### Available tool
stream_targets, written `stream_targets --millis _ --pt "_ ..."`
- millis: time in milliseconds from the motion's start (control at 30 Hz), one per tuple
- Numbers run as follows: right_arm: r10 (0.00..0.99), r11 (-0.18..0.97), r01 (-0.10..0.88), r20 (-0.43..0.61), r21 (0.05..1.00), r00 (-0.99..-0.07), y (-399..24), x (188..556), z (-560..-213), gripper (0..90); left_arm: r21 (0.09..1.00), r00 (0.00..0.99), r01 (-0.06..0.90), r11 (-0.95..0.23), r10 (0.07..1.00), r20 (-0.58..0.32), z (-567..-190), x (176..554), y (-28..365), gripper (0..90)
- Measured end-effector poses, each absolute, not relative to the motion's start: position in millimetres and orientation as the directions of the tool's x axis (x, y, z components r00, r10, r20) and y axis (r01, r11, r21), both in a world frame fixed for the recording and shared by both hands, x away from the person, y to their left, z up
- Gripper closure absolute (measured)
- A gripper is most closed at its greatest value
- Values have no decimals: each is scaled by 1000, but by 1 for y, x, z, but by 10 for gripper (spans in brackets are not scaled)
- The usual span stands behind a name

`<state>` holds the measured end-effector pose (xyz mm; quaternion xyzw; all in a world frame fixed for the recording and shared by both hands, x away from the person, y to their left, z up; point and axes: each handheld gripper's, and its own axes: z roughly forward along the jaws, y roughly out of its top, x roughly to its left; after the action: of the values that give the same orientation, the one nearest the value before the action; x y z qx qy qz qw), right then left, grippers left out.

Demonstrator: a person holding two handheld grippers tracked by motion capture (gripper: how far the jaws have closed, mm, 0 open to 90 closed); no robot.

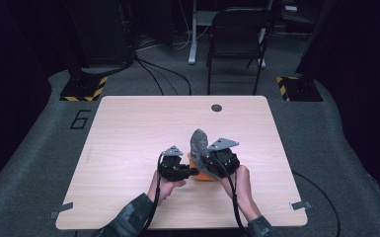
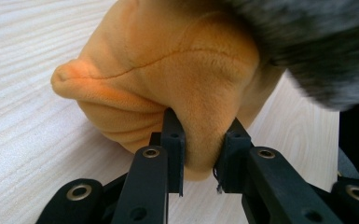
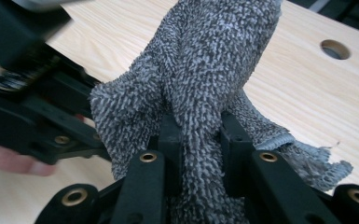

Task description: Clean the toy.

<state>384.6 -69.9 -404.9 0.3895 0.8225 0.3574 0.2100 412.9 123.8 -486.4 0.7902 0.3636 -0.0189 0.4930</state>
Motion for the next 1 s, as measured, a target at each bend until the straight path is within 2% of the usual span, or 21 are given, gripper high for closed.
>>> stream_targets --millis 200,367,567,1000 --pt "783 479 463 -125 745 -609 -72 386 -411 744 770 747 582 -260 547 -379 -489 414 124 759" --pt "798 470 477 -128 743 -589 -83 387 -412 743 781 756 569 -259 539 -372 -490 414 124 758" --pt "835 414 527 -79 742 -545 -109 396 -420 742 783 762 563 -265 532 -368 -491 413 122 750" --pt "886 365 612 -60 701 -459 -135 412 -438 744 801 777 539 -261 520 -354 -492 414 122 749"
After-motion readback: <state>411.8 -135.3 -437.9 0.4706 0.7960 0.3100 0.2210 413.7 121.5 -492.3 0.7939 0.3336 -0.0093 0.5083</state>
